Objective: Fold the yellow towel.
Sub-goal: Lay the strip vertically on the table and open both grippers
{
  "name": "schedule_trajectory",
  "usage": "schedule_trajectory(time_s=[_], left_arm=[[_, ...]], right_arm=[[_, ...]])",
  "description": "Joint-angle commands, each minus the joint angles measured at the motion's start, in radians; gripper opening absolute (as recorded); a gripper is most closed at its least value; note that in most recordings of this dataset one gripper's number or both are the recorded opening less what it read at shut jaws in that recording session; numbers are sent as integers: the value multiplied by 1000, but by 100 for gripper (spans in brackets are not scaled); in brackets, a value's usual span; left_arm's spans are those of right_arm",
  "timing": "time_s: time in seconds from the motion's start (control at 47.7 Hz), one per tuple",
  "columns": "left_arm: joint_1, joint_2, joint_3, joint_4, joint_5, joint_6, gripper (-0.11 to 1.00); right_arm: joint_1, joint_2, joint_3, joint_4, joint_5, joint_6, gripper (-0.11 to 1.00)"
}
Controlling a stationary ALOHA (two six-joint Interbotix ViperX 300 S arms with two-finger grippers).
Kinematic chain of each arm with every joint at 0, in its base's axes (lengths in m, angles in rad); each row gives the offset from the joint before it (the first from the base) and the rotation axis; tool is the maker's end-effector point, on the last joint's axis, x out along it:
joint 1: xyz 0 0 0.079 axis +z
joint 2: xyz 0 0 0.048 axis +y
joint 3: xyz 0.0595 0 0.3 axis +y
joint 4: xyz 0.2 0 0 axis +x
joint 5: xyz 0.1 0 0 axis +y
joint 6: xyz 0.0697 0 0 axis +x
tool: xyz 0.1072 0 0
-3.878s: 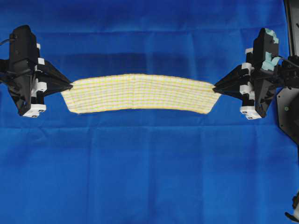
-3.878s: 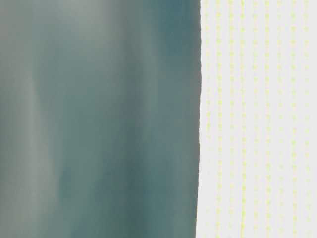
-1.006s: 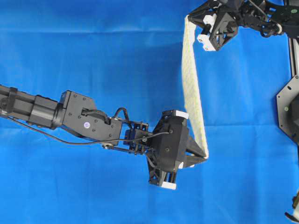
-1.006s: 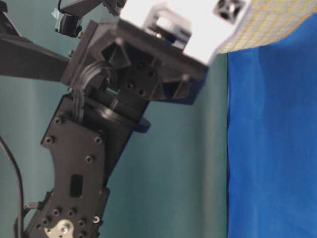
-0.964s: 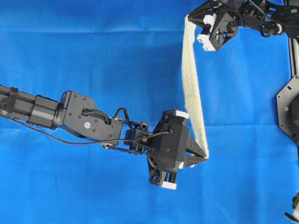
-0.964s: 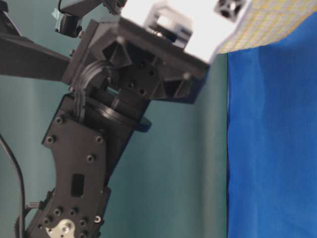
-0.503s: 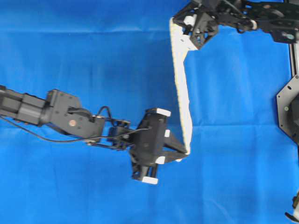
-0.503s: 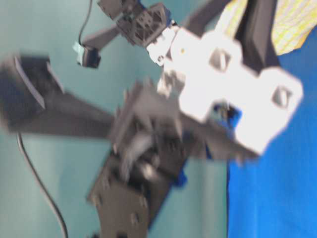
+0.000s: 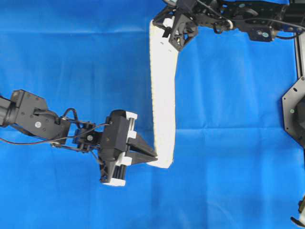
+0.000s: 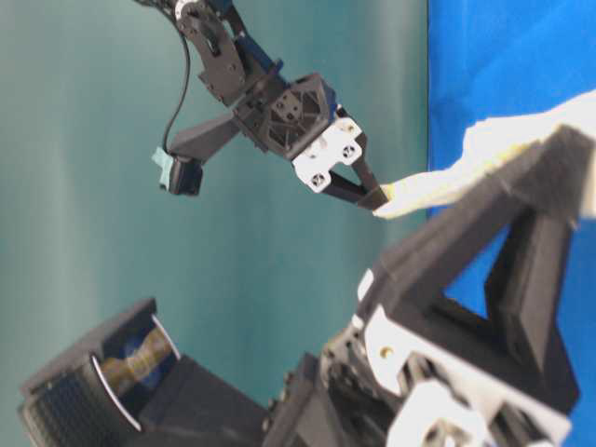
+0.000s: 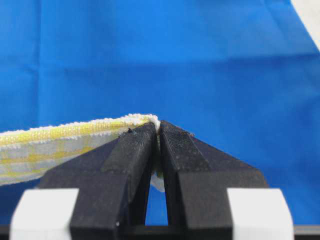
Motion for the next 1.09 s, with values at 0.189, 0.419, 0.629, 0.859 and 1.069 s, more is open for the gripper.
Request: schedule_trajectory(time_s=[0.189,0.419,0.629,0.859,1.069], left_arm=[[-20,-37,-3,2,-6,0,3],[-17,-35,-5,2,2,0,3],[-14,-37,-5,2,2,-2,14],[-12,-77,0,6,97,5,69],[9,-183,14,6,253,5,60]], right_arm=[[11,5,-35,-3,-12,-6,4],[35,9,-40,-18,-20,-8,4],[46,9,-43,-18,-20,-8,5],[52,-5,-43,-18,-20,-8,38],[52,-97,-14,-18,-12,-5,69]])
